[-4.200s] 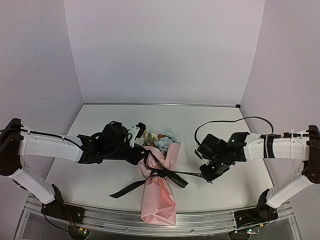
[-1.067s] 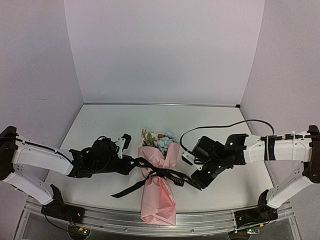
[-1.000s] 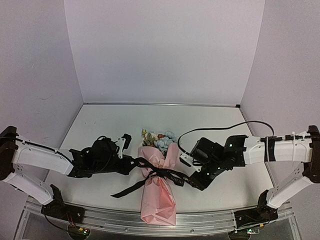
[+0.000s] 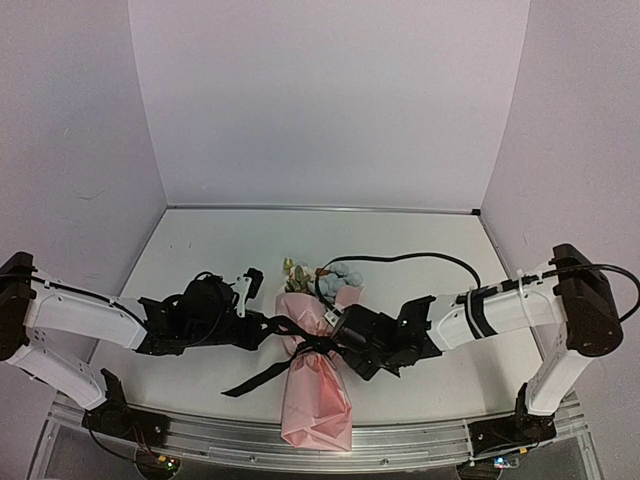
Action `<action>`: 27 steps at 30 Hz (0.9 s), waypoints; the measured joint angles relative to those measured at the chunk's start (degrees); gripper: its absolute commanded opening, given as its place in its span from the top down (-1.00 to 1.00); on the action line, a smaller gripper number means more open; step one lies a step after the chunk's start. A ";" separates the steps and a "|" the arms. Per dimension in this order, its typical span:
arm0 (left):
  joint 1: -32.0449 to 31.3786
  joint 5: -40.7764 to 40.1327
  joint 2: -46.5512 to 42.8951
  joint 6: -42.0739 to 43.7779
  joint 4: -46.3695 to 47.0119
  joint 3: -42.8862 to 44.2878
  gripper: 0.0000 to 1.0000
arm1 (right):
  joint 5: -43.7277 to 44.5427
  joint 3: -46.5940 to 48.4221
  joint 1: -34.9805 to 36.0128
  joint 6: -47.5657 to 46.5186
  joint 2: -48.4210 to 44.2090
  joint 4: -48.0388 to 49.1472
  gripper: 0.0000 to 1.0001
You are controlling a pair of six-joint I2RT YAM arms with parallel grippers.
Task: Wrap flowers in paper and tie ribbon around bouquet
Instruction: Tie the half-tied ribbon around the folded bouquet.
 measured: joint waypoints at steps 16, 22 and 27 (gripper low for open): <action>0.00 -0.29 0.00 -0.27 -0.59 0.01 1.00 | -0.52 -2.95 0.00 3.13 2.36 3.99 1.00; 0.00 -3.02 -0.76 -2.36 -5.69 0.42 1.00 | 0.18 -3.23 0.01 5.45 0.63 -0.71 1.00; 0.00 -4.68 -3.75 -4.57 -9.03 0.39 1.00 | 1.85 -3.60 0.00 8.39 -5.27 -7.01 1.00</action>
